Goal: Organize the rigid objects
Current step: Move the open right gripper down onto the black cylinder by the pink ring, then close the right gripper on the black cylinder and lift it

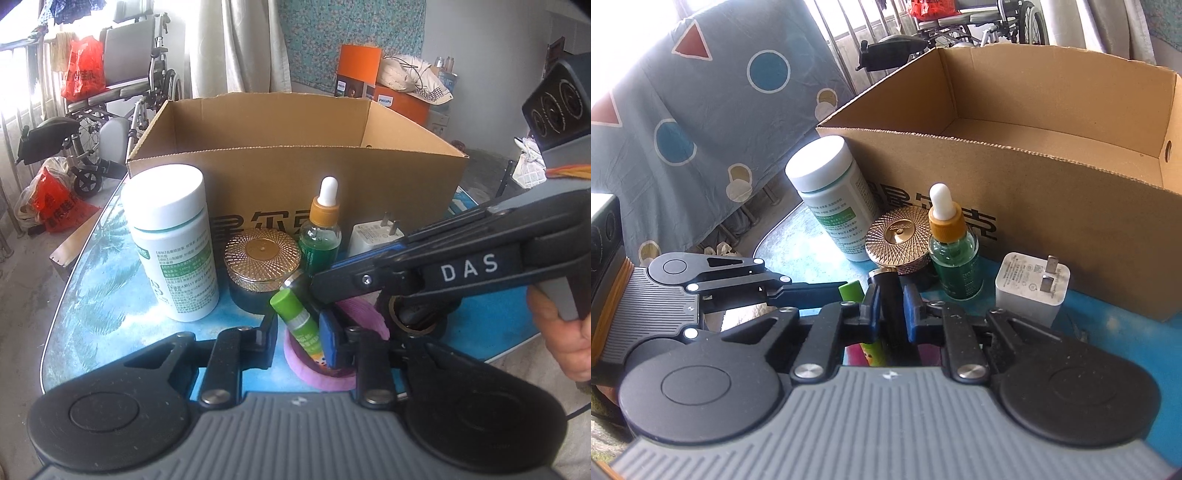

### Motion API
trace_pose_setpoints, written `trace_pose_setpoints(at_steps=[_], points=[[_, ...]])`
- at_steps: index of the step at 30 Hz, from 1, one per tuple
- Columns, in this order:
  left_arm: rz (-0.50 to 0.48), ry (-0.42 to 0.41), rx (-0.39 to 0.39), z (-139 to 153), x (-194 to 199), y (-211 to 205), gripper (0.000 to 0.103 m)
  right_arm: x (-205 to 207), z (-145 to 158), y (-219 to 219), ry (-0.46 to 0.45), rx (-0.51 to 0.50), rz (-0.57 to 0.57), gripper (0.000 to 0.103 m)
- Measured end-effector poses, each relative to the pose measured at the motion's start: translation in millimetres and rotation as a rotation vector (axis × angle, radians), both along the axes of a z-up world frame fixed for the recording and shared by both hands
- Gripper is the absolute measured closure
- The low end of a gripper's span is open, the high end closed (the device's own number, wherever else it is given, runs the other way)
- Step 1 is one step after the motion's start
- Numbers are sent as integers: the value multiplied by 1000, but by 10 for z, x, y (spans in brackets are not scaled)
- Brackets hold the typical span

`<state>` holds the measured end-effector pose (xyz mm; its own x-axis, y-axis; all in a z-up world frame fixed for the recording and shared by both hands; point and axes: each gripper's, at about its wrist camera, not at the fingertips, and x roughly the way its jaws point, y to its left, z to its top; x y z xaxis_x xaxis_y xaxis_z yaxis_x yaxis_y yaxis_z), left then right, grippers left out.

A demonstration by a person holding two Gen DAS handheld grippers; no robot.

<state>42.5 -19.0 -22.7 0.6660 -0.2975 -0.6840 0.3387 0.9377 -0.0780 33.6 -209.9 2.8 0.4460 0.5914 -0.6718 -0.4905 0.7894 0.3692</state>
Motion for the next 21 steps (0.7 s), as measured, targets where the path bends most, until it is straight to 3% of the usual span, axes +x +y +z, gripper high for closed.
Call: trace_pose_setpoints(at_steps=[3, 13, 16, 21], points=[[-12, -18, 2, 1, -48, -15, 87, -62, 70, -129, -5, 66, -40, 88], [-47, -45, 12, -22, -125, -52, 89, -181, 62, -298, 37, 224, -92, 85], [-49, -51, 17, -45, -132, -45, 90, -179, 21, -229, 35, 215, -92, 78], [-58, -54, 27, -94, -140, -52, 93, -121, -30, -113, 33, 178, -91, 77]])
